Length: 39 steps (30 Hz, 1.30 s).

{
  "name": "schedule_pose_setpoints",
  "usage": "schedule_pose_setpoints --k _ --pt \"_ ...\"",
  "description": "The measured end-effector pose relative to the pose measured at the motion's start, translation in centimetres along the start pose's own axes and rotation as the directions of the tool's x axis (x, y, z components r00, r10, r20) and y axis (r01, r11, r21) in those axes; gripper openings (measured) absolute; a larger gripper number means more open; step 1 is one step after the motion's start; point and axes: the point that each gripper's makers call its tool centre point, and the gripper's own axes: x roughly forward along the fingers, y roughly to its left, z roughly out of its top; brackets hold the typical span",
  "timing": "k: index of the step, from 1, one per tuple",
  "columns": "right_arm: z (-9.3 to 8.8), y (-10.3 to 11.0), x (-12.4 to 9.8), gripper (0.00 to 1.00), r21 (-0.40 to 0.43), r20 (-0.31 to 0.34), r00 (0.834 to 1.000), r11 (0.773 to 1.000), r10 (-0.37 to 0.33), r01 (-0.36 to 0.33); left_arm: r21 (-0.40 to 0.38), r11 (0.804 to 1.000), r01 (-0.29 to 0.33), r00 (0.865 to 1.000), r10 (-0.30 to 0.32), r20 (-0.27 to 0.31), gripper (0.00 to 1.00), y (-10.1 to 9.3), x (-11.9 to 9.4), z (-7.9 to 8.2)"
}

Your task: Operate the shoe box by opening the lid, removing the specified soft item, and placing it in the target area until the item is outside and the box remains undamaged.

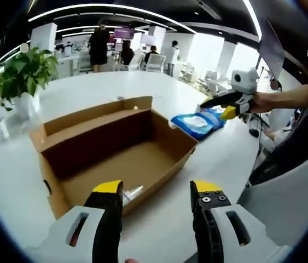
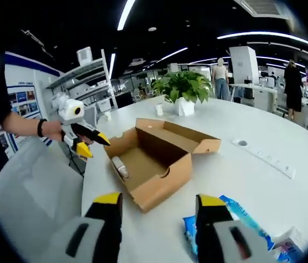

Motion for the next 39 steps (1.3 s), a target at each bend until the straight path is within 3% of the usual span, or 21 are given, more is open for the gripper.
schedule_pose_setpoints --k 8,19,25,28,33,35,39 --pt "-0.9 1.8 -0.4 0.53 0.010 0.005 1.000 1.000 0.010 -0.010 0.005 1.000 -0.006 1.000 0.006 -0.004 0.50 2.1 0.4 0.8" --pt "-1.6 2.9 -0.7 0.52 0.027 0.006 1.000 1.000 0.011 -0.011 0.065 0.998 0.002 0.998 0.002 -0.065 0.51 3.7 0.8 0.7" --pt "-1.9 3.0 -1.2 0.52 0.040 0.013 1.000 0.999 0.006 -0.006 0.080 0.997 -0.014 0.999 0.016 -0.027 0.52 5.2 -0.6 2.9" --pt "-2.3 3.2 -1.4 0.52 0.049 0.014 1.000 0.999 0.002 -0.003 0.142 0.990 -0.026 0.998 0.033 -0.046 0.52 5.5 -1.1 3.4" --pt "-2.6 3.2 -1.6 0.52 0.067 0.028 1.000 0.998 -0.010 0.008 0.275 0.961 -0.026 0.996 0.049 -0.078 0.53 5.8 -2.2 5.2" --pt "-2.7 3.2 -1.6 0.52 0.075 0.032 0.999 0.997 -0.014 0.012 0.347 0.937 -0.037 0.994 0.072 -0.088 0.53 6.2 -2.8 6.6" --pt "-2.8 3.3 -1.6 0.52 0.081 0.037 0.999 0.997 -0.018 0.015 0.374 0.927 -0.034 0.995 0.068 -0.077 0.52 6.5 -3.4 9.2"
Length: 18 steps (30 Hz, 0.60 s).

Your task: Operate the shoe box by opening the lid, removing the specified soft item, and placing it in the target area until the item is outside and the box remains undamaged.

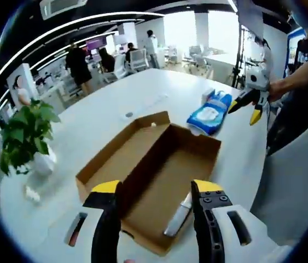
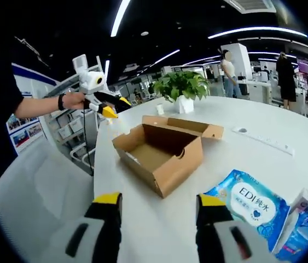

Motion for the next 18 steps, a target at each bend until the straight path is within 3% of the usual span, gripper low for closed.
schedule_pose_setpoints --k 3,7,13,15,18 --pt "0.1 0.2 -0.1 0.52 0.002 0.008 1.000 1.000 0.000 0.000 0.083 0.997 -0.009 0.999 0.013 -0.048 0.52 1.1 -0.2 0.2" --pt "0.2 0.4 -0.4 0.52 0.001 0.016 1.000 1.000 -0.005 0.005 0.098 0.995 0.007 0.999 -0.002 -0.054 0.52 1.8 -0.2 0.7" --pt "0.3 0.1 -1.4 0.52 0.004 0.027 0.999 1.000 -0.024 0.024 0.136 0.989 0.053 0.995 -0.040 -0.096 0.52 1.2 0.4 0.6" --pt "0.3 0.0 -1.6 0.52 0.006 0.029 0.999 1.000 -0.029 0.029 0.146 0.987 0.072 0.992 -0.055 -0.116 0.52 2.0 0.9 0.1" --pt "0.2 -0.1 -1.9 0.52 0.010 0.033 0.999 0.999 -0.038 0.038 0.157 0.983 0.097 0.987 -0.075 -0.143 0.52 0.9 1.2 -0.1"
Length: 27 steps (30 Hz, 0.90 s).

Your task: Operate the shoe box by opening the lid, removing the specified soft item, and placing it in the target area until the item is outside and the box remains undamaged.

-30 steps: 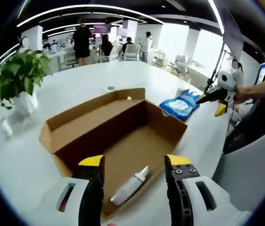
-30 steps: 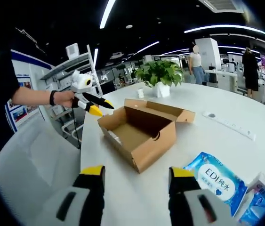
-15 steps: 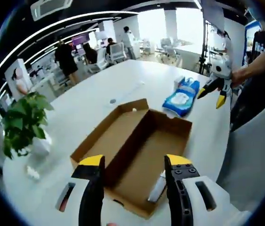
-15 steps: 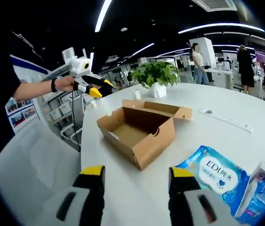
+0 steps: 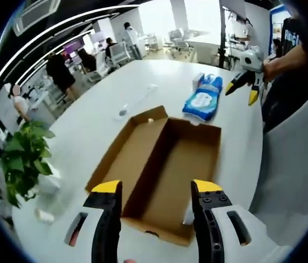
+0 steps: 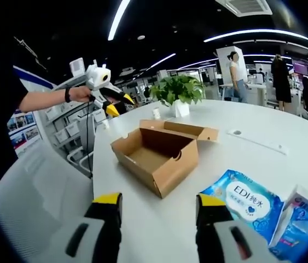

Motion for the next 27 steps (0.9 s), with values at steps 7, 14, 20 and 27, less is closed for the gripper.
schedule_pose_setpoints --k 7,14,20,27 --pt "-0.6 0.2 -0.7 0.52 0.011 0.004 1.000 1.000 -0.017 0.017 0.056 0.996 0.075 0.994 -0.071 -0.081 0.52 -1.6 1.9 -1.0" --pt "-1.1 0.3 -1.2 0.52 0.030 0.011 0.999 0.999 -0.033 0.033 0.045 0.989 0.143 0.983 -0.137 -0.124 0.51 -2.6 3.9 -2.1" --pt "-1.5 0.5 -1.8 0.53 0.037 0.012 0.999 0.998 -0.043 0.043 0.036 0.982 0.185 0.972 -0.177 -0.152 0.51 -3.7 5.8 -3.2" --pt "-1.5 0.2 -2.6 0.54 0.051 0.027 0.997 0.997 -0.066 0.065 0.046 0.972 0.230 0.953 -0.215 -0.215 0.51 -4.8 7.8 -5.2"
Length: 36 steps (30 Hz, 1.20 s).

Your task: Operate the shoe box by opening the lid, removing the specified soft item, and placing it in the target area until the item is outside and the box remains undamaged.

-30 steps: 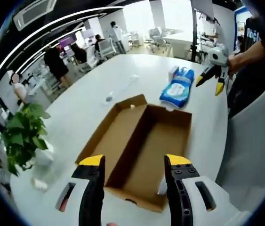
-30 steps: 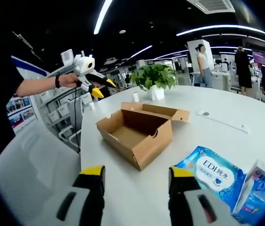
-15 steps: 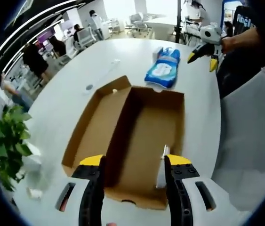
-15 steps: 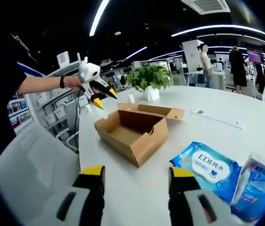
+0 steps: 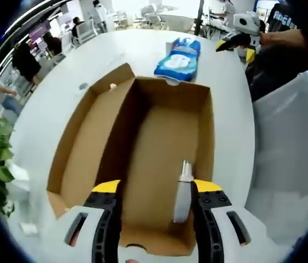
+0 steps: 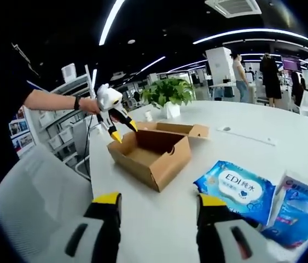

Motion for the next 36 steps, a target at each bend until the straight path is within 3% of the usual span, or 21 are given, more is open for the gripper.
schedule_pose_setpoints --k 3,11,17,22,28,33,36 --pt "-0.3 0.1 -0.2 0.54 0.003 -0.004 1.000 1.000 -0.002 0.002 -0.041 0.999 0.023 1.000 -0.023 0.003 0.51 0.0 1.1 -0.3" --pt "-0.2 0.1 -0.9 0.55 0.013 0.007 1.000 1.000 -0.012 0.012 0.009 0.997 0.077 0.994 -0.076 -0.074 0.52 -1.1 3.4 -2.3" --pt "-0.6 0.2 -1.3 0.55 0.014 0.008 1.000 1.000 -0.017 0.017 -0.007 0.996 0.087 0.993 -0.087 -0.083 0.50 -1.1 4.6 -2.9" --pt "-1.1 0.1 -1.8 0.55 0.023 0.006 1.000 0.999 -0.025 0.025 0.030 0.995 0.100 0.987 -0.096 -0.126 0.50 -1.1 5.6 -3.8" --pt "-1.7 0.1 -2.3 0.55 0.032 0.000 0.999 0.999 -0.035 0.035 0.050 0.994 0.095 0.986 -0.087 -0.140 0.54 -0.8 5.4 -3.6" --pt "-1.7 0.0 -2.5 0.55 0.035 0.002 0.999 0.999 -0.041 0.041 0.064 0.996 0.069 0.988 -0.059 -0.139 0.50 0.1 4.9 -3.5" --pt "-1.6 0.0 -2.5 0.55 0.037 0.006 0.999 0.998 -0.043 0.043 0.050 0.995 0.085 0.989 -0.078 -0.128 0.52 -0.3 4.7 -3.3"
